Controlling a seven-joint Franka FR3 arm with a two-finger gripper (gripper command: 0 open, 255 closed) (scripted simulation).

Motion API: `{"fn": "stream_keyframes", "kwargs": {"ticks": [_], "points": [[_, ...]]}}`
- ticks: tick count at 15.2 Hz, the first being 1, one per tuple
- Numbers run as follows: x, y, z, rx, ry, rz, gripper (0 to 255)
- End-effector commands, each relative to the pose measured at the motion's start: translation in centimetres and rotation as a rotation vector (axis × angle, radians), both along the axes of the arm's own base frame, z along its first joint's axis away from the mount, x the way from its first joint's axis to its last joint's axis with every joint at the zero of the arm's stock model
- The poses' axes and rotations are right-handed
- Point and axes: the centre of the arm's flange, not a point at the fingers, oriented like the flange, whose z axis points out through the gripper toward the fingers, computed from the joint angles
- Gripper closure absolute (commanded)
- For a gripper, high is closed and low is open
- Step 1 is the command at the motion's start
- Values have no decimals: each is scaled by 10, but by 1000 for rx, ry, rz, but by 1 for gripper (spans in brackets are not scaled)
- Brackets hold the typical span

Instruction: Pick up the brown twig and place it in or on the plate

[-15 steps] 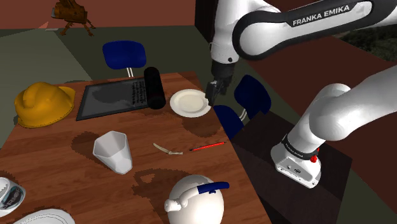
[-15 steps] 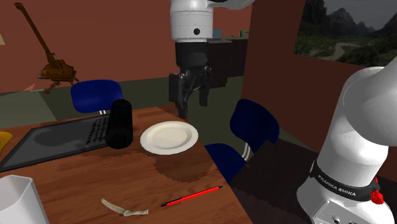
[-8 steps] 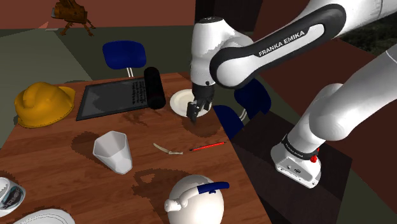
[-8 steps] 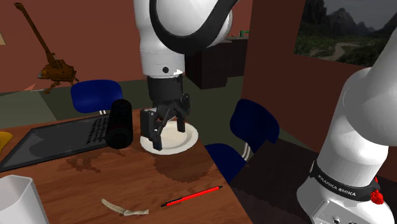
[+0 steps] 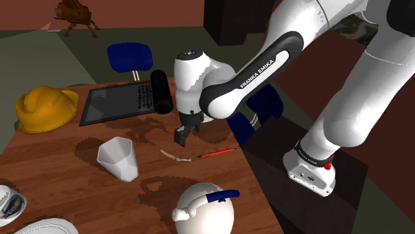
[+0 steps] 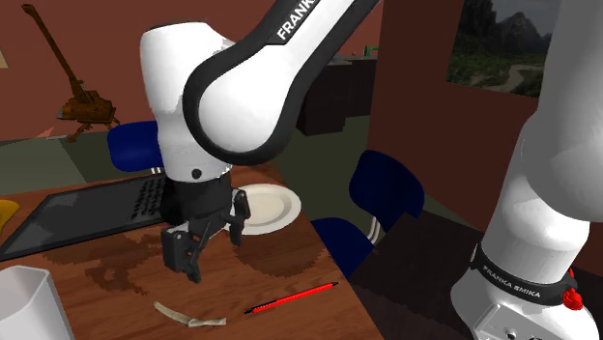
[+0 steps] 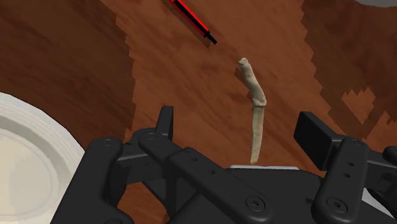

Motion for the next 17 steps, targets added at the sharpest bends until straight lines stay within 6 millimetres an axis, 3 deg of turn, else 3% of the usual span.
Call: {"fn": "stream_keyframes", "kwargs": {"ticks": [1, 6, 14, 17], "points": [[4, 17, -18, -3, -5, 5, 0], [18, 63, -63, -10, -15, 18, 0], [18, 67, -106, -10, -15, 18, 0], [18, 67, -106, -10, -15, 18, 0]]}}
